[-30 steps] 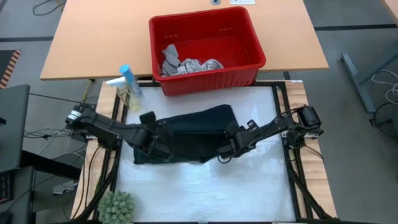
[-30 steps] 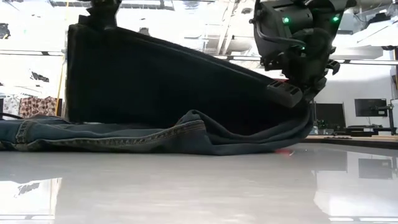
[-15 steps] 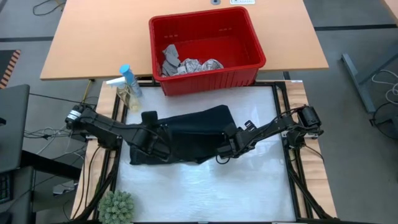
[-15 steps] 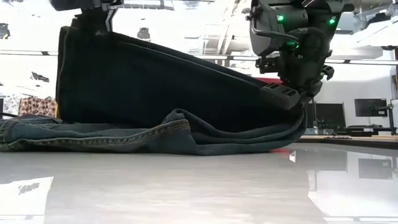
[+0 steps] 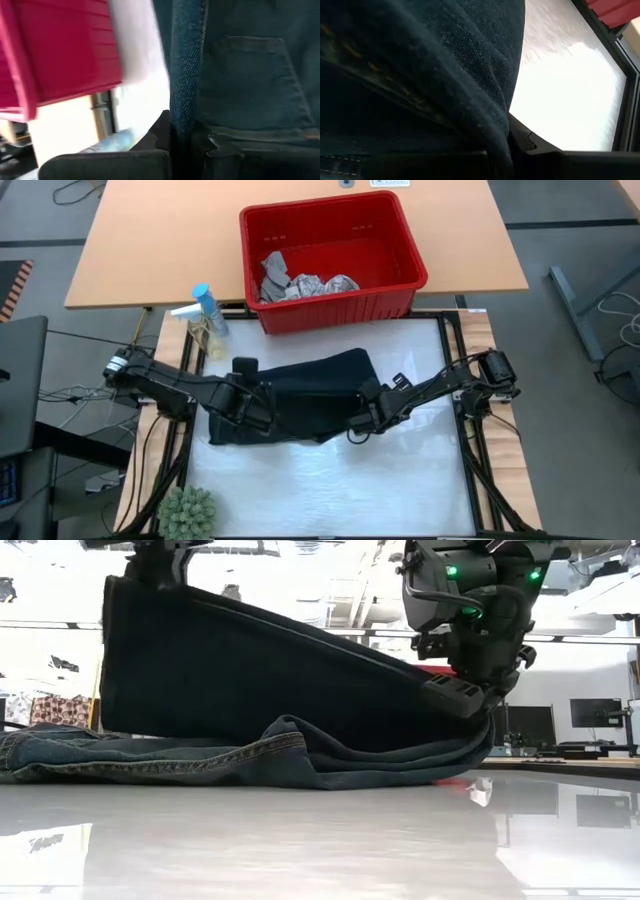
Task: Fold Laundry from Bin
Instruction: Fold the blue jeans
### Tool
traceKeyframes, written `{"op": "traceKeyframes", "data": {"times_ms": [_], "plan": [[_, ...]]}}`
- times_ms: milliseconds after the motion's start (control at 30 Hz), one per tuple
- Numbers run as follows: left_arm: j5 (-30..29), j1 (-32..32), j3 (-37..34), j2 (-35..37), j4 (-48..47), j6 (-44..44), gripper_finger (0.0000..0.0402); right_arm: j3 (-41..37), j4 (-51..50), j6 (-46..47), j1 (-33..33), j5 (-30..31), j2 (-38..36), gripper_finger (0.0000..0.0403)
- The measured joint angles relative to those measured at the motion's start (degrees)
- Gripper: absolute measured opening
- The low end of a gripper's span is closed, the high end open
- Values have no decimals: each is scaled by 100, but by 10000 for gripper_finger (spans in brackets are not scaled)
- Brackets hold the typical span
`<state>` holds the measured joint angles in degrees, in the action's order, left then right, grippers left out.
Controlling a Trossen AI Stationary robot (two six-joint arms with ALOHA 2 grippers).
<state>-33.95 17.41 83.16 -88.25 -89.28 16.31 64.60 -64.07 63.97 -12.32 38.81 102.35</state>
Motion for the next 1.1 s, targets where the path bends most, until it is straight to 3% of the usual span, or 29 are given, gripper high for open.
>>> {"op": "traceKeyframes", "data": {"times_ms": [167, 333, 567, 767, 1100], "plan": [[934, 433, -932, 22, 296, 867, 2, 18, 190, -277, -5, 20, 2, 40], [1316, 1068, -1830, 22, 612, 2039, 2, 31, 787, -850, -9, -24, 2, 40], [2105, 1584, -2119, 20, 1629, 2456, 4, 11, 987, -1270, 15, -291, 2, 40], [1693, 1387, -2119, 18, 1823, 2709, 4, -274, 842, -1305, 9, -377, 0, 40], [1400, 483, -2119, 9, 2083, 1555, 5, -754, 857, -971, 9, -580, -7, 41]]}}
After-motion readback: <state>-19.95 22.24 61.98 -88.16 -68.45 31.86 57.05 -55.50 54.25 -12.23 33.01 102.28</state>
